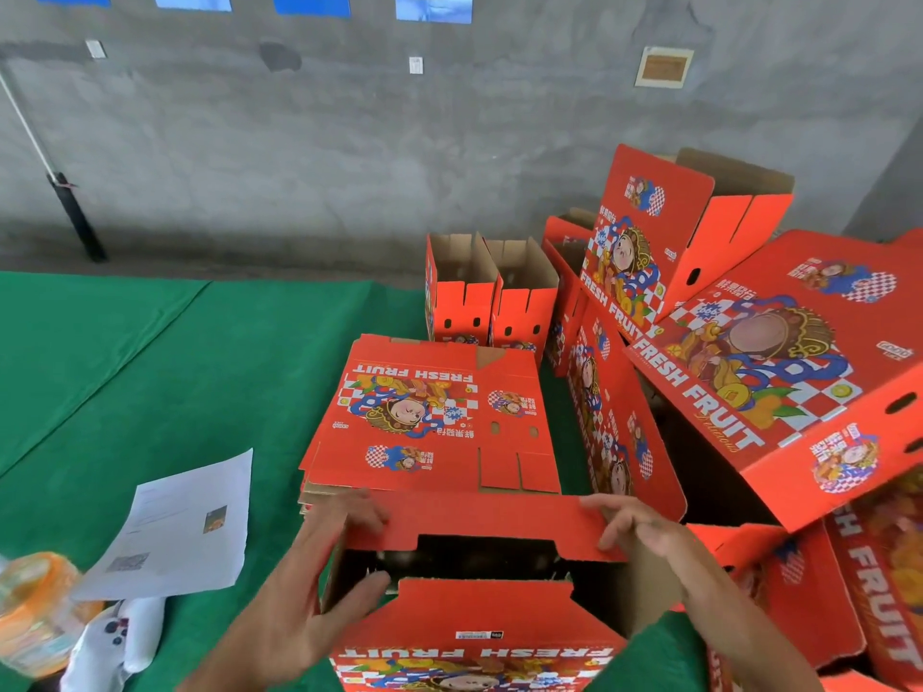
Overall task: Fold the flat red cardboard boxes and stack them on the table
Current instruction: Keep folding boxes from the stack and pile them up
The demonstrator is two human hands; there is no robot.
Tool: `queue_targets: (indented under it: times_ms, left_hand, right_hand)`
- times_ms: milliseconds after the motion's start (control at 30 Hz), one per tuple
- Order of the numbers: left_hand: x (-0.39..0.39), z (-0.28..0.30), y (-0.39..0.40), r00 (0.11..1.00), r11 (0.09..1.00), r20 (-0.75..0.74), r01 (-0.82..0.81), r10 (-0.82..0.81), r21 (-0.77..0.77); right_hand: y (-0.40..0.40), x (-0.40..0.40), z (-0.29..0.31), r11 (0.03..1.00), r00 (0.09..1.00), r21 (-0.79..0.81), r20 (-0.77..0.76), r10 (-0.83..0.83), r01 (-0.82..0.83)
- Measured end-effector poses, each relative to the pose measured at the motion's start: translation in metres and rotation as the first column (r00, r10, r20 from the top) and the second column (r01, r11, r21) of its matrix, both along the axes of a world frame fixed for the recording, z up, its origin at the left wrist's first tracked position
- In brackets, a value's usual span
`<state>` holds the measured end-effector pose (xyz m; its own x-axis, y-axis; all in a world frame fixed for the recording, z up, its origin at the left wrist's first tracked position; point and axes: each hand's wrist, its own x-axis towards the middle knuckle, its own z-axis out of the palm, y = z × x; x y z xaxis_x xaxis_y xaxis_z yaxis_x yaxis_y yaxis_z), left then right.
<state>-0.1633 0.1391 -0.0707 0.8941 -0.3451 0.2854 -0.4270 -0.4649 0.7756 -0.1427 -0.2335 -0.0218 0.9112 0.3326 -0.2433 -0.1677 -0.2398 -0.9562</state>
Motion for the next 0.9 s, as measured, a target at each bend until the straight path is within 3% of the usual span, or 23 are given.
queue_targets:
  times_ms: [133, 200, 300, 367, 433, 500, 567, 700, 800, 900]
  left_hand:
    - [0.007, 0.009, 0.020, 1.000, 0.992, -0.012, -0.008, 0.010, 0.124]
    - [0.010, 0.013, 0.022, 0.998, 0.993, -0.062, 0.036, -0.029, 0.110]
    - [0.008, 0.016, 0.021, 0.996, 0.978, -0.032, 0.091, -0.086, 0.185]
    - [0.007, 0.022, 0.019, 0.994, 0.937, 0.026, 0.096, -0.111, 0.336]
    - [0.011, 0.027, 0.013, 0.989, 0.881, 0.082, 0.074, -0.126, 0.467]
    - [0.017, 0.031, 0.006, 0.990, 0.832, 0.070, 0.066, -0.125, 0.551]
    - [0.026, 0.031, -0.003, 0.994, 0.819, -0.012, 0.098, -0.111, 0.566]
    - [0.037, 0.019, -0.017, 0.987, 0.824, -0.152, 0.130, -0.053, 0.552]
    - [0.040, 0.010, -0.015, 0.975, 0.814, -0.221, 0.151, -0.029, 0.561]
    - [0.038, 0.004, -0.017, 0.975, 0.805, -0.217, 0.160, -0.040, 0.571]
  right_hand:
    - [-0.006, 0.017, -0.024, 0.977, 0.986, -0.156, -0.053, -0.158, 0.148]
    - [-0.008, 0.011, -0.018, 0.986, 0.990, -0.111, -0.037, -0.133, 0.128]
    - [-0.008, 0.015, -0.009, 0.990, 0.972, -0.139, -0.236, 0.002, -0.036]
    - [-0.010, 0.013, -0.002, 0.944, 0.987, -0.321, -0.156, 0.028, -0.077]
    - [-0.014, 0.005, -0.003, 0.872, 0.999, -0.488, 0.022, 0.045, -0.028]
    - [-0.017, -0.006, -0.012, 0.850, 0.983, -0.523, 0.178, 0.044, 0.057]
    - [-0.001, -0.002, -0.021, 0.802, 0.953, -0.586, 0.295, 0.074, 0.119]
    - [0.035, 0.009, -0.033, 0.542, 0.878, -0.790, 0.443, 0.180, 0.287]
    - [0.039, 0.007, -0.046, 0.576, 0.879, -0.756, 0.460, 0.130, 0.311]
    - [0.033, 0.008, -0.052, 0.727, 0.878, -0.645, 0.461, 0.127, 0.234]
